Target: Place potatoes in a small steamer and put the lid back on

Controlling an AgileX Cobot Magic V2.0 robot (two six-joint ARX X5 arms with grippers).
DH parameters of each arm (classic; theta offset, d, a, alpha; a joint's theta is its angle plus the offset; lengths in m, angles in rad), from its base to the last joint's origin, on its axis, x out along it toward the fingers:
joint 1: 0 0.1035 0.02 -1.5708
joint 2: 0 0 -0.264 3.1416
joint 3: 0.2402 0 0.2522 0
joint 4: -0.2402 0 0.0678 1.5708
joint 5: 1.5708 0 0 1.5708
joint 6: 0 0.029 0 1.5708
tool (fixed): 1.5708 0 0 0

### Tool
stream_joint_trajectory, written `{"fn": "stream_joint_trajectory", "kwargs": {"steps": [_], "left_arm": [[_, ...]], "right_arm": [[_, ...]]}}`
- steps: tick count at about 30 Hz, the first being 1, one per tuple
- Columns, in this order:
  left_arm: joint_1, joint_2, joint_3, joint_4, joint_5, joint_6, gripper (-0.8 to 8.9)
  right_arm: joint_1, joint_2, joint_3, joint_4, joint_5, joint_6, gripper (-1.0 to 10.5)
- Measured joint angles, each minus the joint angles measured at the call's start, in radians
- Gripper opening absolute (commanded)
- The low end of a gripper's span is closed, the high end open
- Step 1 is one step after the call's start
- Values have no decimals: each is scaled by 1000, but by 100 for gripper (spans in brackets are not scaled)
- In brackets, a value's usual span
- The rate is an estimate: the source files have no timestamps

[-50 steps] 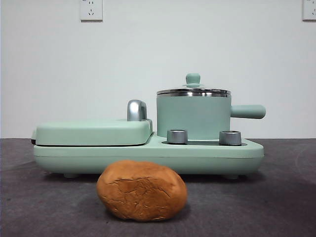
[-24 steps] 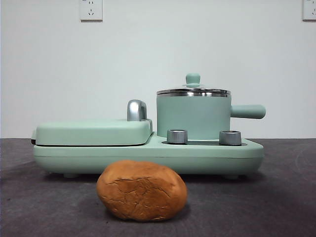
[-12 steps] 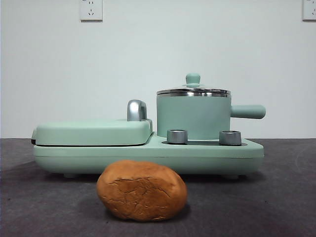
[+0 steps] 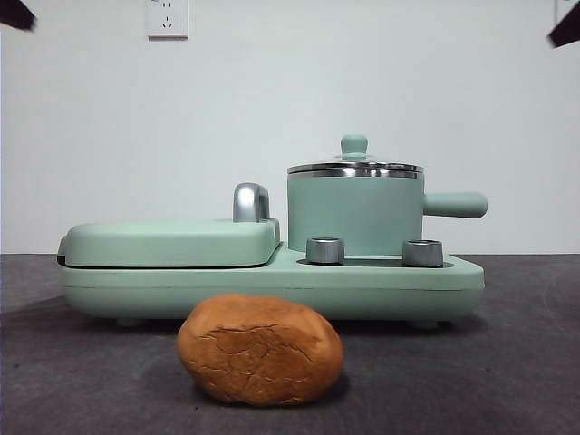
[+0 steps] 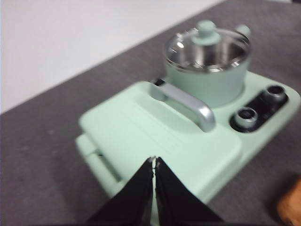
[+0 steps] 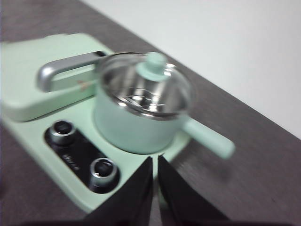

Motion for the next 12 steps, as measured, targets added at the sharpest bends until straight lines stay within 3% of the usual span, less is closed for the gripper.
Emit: {"fn": "stream_joint_trajectory", "kwargs": {"steps": [6,12], "left_arm": [[-107,89,2,41,8,24,19],[-163,93,5,141,13,-16,345]], "right_arm": [[106,62,0,52,0,-32,23],[126,74,0,80,1,26,223]]}}
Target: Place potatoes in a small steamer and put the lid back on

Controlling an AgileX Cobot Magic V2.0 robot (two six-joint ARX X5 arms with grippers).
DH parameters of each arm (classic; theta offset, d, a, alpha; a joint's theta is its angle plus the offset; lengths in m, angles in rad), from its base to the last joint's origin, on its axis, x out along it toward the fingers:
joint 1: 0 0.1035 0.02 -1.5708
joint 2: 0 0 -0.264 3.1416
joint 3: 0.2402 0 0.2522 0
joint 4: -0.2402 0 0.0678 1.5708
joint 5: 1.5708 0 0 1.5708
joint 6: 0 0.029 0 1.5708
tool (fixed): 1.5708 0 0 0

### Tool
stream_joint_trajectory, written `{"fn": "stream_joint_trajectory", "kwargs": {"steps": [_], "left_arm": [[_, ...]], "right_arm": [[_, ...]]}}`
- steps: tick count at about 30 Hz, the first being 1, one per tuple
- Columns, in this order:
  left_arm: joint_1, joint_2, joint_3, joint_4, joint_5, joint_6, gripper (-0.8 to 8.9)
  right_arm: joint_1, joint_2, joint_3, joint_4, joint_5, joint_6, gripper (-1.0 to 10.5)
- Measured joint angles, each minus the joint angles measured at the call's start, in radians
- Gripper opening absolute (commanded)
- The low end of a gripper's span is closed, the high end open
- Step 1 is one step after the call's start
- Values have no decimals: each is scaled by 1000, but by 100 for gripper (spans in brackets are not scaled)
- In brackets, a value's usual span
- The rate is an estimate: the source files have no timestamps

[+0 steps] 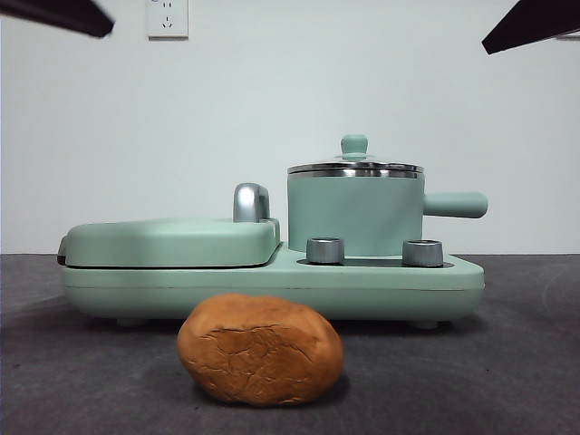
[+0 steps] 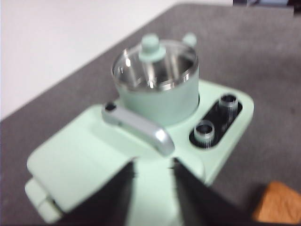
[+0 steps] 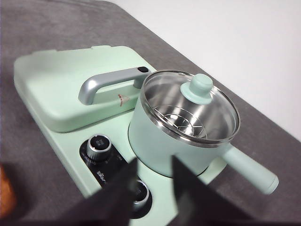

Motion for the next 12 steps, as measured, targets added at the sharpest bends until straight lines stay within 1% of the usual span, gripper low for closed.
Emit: {"fn": "stream_joint_trajectory", "kwargs": {"steps": [2,4,8,12], "left_arm": [[-8,0,3,27,0,-34,369],[-16,0,4,55,0,-68,369],[-34,13,5,111,0,-108,365],[-60,82,6,248,-34,-148,365]], "right_arm": [[0,0,0,1,0,24,226],[0,0,0,1,1,37,226],[0,0,0,2,0,54,226],[0,0,0,17,0,77,226]]}}
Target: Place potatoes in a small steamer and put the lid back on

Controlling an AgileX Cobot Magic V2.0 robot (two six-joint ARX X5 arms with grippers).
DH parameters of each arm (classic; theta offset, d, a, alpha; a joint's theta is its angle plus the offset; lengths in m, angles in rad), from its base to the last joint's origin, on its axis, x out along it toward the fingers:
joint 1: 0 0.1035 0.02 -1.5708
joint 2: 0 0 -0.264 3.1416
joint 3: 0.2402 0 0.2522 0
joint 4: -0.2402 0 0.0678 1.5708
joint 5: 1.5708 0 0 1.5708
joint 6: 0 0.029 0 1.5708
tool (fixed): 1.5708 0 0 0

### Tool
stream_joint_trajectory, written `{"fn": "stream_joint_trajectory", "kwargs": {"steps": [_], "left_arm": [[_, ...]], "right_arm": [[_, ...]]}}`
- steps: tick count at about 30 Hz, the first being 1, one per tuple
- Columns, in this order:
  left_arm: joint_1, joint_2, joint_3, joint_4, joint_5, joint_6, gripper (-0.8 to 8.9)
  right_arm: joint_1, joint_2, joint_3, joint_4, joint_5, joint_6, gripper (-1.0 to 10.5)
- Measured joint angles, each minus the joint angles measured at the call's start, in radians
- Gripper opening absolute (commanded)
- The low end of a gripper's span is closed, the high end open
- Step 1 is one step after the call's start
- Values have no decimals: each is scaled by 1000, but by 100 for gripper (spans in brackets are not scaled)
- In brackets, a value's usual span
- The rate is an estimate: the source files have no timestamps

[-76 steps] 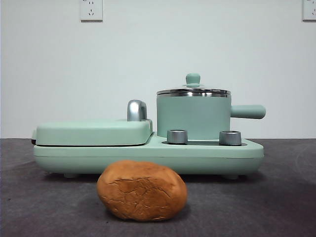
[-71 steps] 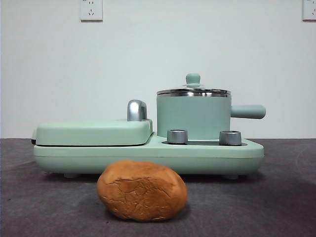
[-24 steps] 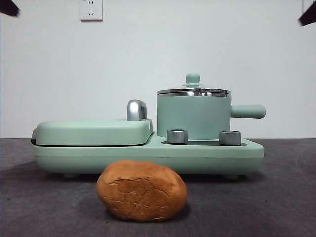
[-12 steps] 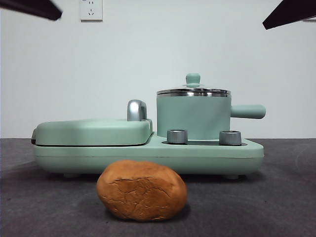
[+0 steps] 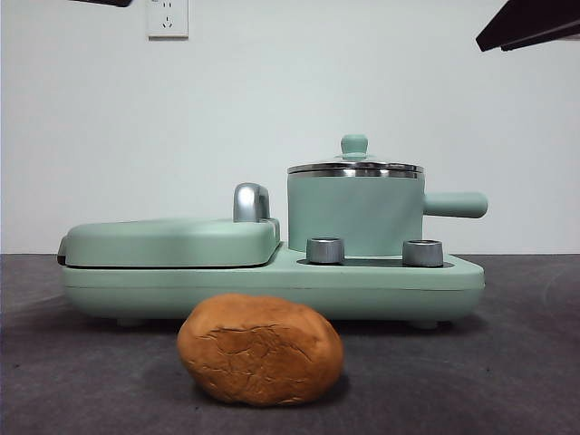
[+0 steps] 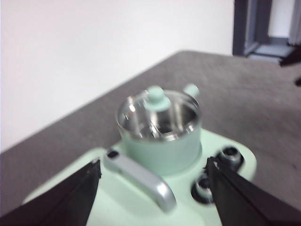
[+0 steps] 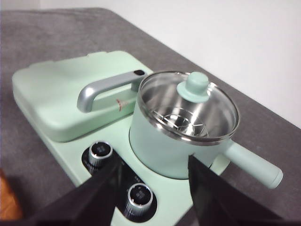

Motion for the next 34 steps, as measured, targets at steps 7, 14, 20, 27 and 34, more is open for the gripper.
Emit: {"fn": "stream_joint_trajectory", "kwargs": {"steps": [7,14,20,27,34], "left_arm": [[-68,239,91,240,-21,-73,333],[-134,537,263,316,-21,-92,333],[-175,781,456,308,-21,-93,333],[-204,976,657,311,-21,-93,333],[-207,1090,725,315,-44,-92,333]], "right_arm": [[0,0,0,40,-1,29,226],[0,0,0,64,-1,32,226],[0,0,0,64,-1,32,226],[0,0,0,65,-1,32,226],[0,0,0,66,-1,32,226]]}}
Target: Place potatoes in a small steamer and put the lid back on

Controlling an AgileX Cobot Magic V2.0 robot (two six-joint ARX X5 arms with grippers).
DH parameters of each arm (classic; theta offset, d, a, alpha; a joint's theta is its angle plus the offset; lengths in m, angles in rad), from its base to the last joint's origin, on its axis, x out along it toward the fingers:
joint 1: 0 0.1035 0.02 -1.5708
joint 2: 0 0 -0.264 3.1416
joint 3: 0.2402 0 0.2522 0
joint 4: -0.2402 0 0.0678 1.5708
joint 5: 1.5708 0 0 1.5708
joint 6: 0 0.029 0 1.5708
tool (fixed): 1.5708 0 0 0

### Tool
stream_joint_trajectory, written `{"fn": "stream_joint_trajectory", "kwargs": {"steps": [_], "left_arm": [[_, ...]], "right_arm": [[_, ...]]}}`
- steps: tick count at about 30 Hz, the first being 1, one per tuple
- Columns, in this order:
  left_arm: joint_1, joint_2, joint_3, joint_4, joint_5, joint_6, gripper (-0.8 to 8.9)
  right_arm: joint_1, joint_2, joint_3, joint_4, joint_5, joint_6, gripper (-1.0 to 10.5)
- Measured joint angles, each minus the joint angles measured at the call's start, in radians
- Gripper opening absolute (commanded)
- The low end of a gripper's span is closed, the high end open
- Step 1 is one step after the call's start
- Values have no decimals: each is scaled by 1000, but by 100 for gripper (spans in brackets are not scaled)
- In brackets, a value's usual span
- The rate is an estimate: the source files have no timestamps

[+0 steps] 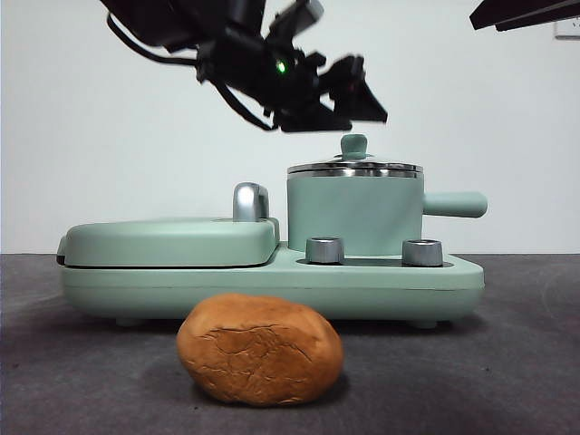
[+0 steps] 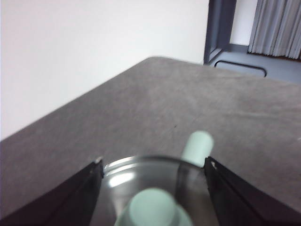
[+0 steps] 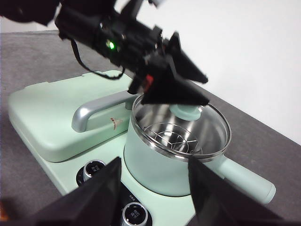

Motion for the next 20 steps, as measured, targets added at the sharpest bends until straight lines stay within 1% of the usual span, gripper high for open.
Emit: {"fn": "stream_joint_trajectory", "kwargs": {"steps": [3,10,14,20], "left_arm": [[0,23,0,-3,-23,0,333],[0,40,0,-10,-29,0,325],[1,40,0,-12,-30,3,208],[-1,40,2,-23,-22,15,75]], "right_arm": [[0,0,0,0,0,0,226],[0,0,0,0,0,0,226],[0,0,0,0,0,0,226],[0,0,0,0,0,0,226]]}}
